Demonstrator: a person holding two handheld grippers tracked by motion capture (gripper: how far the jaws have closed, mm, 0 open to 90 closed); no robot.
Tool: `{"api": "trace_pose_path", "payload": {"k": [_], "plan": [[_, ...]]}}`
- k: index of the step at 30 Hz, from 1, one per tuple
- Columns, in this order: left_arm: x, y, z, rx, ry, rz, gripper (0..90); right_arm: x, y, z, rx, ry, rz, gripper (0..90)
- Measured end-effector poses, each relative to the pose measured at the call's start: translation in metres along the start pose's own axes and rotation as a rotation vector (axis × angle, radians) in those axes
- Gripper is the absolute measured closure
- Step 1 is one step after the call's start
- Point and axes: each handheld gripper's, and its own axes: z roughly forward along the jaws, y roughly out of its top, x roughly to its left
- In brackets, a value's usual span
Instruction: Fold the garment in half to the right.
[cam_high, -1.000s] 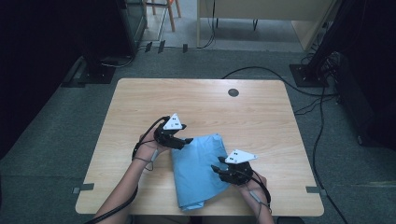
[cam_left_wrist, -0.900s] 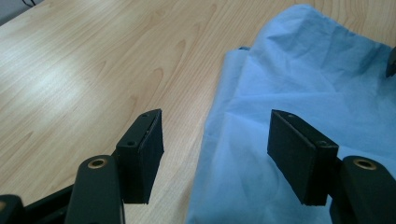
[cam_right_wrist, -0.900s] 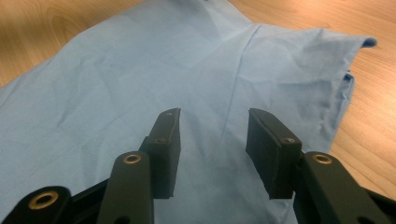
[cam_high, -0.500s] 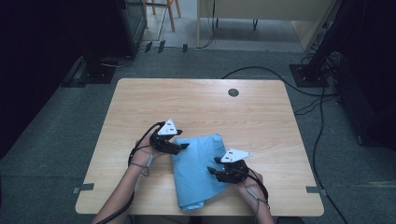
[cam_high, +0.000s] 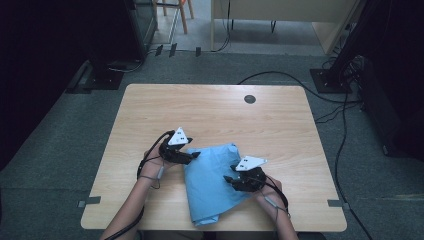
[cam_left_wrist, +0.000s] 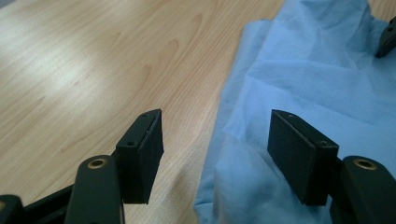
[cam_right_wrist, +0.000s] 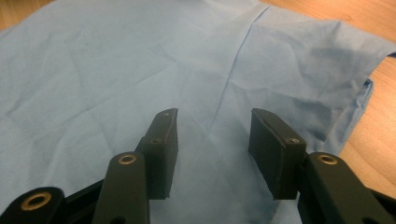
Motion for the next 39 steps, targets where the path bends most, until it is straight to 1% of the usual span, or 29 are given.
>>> {"api": "trace_pose_path", "payload": {"k": [1, 2, 3, 4, 7, 8, 11, 12, 13, 16, 17, 18, 19, 20, 21, 22, 23, 24, 25, 27, 29, 30, 31, 32, 33, 36, 37, 38, 39], "plan": [[-0.002, -0.003, -0.008, -0.02, 0.006, -0.025, 33.4, 0.0, 0.0, 0.0, -0.007, 0.007, 0.004, 50.5], [-0.002, -0.003, -0.008, -0.02, 0.006, -0.025, 30.9, 0.0, 0.0, 0.0, -0.007, 0.007, 0.004, 50.5], [-0.002, -0.003, -0.008, -0.02, 0.006, -0.025, 30.9, -0.001, 0.003, 0.001, -0.022, 0.013, -0.009, 50.5], [-0.002, -0.003, -0.008, -0.02, 0.006, -0.025, 30.9, -0.001, 0.003, 0.001, -0.022, 0.013, -0.009, 48.9], [-0.004, -0.006, -0.012, -0.033, 0.01, -0.033, 30.9, -0.001, 0.003, 0.001, -0.022, 0.013, -0.009, 48.9], [-0.004, -0.006, -0.012, -0.033, 0.01, -0.033, 30.9, -0.004, 0.005, 0.0, -0.035, 0.023, -0.001, 48.9], [-0.006, -0.008, -0.015, -0.036, 0.014, -0.036, 30.9, -0.004, 0.005, 0.0, -0.035, 0.023, -0.001, 48.0], [-0.006, -0.008, -0.015, -0.036, 0.014, -0.036, 30.9, -0.008, 0.008, -0.001, -0.034, 0.017, -0.012, 48.0], [-0.007, -0.01, -0.017, -0.045, 0.016, -0.043, 30.9, -0.009, 0.008, -0.001, -0.032, 0.017, -0.011, 47.9], [-0.007, -0.013, -0.02, -0.049, 0.017, -0.051, 30.9, -0.011, 0.01, -0.001, -0.031, 0.022, -0.013, 47.8], [-0.007, -0.013, -0.02, -0.049, 0.017, -0.051, 30.9, -0.015, 0.012, 0.0, -0.028, 0.031, -0.014, 47.8], [-0.008, -0.015, -0.022, -0.056, 0.015, -0.066, 30.9, -0.016, 0.012, 0.0, -0.026, 0.031, -0.019, 47.8], [-0.008, -0.015, -0.022, -0.056, 0.015, -0.066, 30.9, -0.016, 0.012, 0.0, -0.026, 0.031, -0.019, 47.8], [-0.008, -0.015, -0.022, -0.056, 0.015, -0.066, 30.9, -0.019, 0.011, 0.004, -0.003, 0.029, -0.036, 47.8], [-0.007, -0.017, -0.022, -0.062, 0.002, -0.082, 30.9, -0.019, 0.011, 0.004, -0.003, 0.029, -0.036, 47.8], [-0.007, -0.017, -0.022, -0.062, 0.002, -0.082, 30.9, -0.019, 0.011, 0.004, -0.003, 0.029, -0.036, 47.8], [-0.008, -0.018, -0.022, -0.061, 0.006, -0.084, 30.9, -0.02, 0.01, 0.007, 0.025, 0.017, -0.064, 47.9], [-0.008, -0.018, -0.022, -0.061, 0.006, -0.084, 30.9, -0.02, 0.01, 0.007, 0.025, 0.017, -0.064, 47.9], [-0.009, -0.018, -0.023, -0.054, 0.007, -0.08, 30.9, -0.022, 0.008, 0.009, 0.038, -0.004, -0.083, 47.8], [-0.009, -0.018, -0.025, -0.056, 0.013, -0.082, 30.9, -0.022, 0.007, 0.009, 0.034, -0.008, -0.074, 47.8], [-0.011, -0.02, -0.028, -0.056, 0.008, -0.085, 30.8, -0.024, 0.005, 0.007, 0.007, 0.007, -0.054, 46.3], [-0.011, -0.02, -0.028, -0.056, 0.008, -0.085, 30.8, -0.024, 0.005, 0.007, 0.007, 0.007, -0.054, 46.3], [-0.011, -0.02, -0.028, -0.056, 0.008, -0.085, 30.8, -0.024, 0.006, 0.003, -0.017, 0.024, -0.036, 46.3], [-0.011, -0.02, -0.028, -0.056, 0.008, -0.085, 30.8, -0.024, 0.006, 0.003, -0.017, 0.024, -0.036, 45.5], [-0.012, -0.022, -0.029, -0.054, -0.004, -0.092, 30.8, -0.024, 0.006, 0.003, -0.017, 0.024, -0.036, 45.5], [-0.012, -0.023, -0.03, -0.05, -0.001, -0.094, 30.5, -0.024, 0.006, 0.002, -0.024, 0.029, -0.03, 44.8], [-0.012, -0.024, -0.03, -0.052, -0.003, -0.1, 30.5, -0.024, 0.005, 0.002, -0.027, 0.027, -0.028, 43.2], [-0.011, -0.026, -0.033, -0.05, -0.005, -0.121, 29.8, -0.024, 0.005, 0.001, -0.029, 0.026, -0.026, 42.2], [-0.011, -0.026, -0.033, -0.05, -0.005, -0.121, 29.8, -0.024, 0.005, 0.001, -0.029, 0.026, -0.026, 42.2]]}}
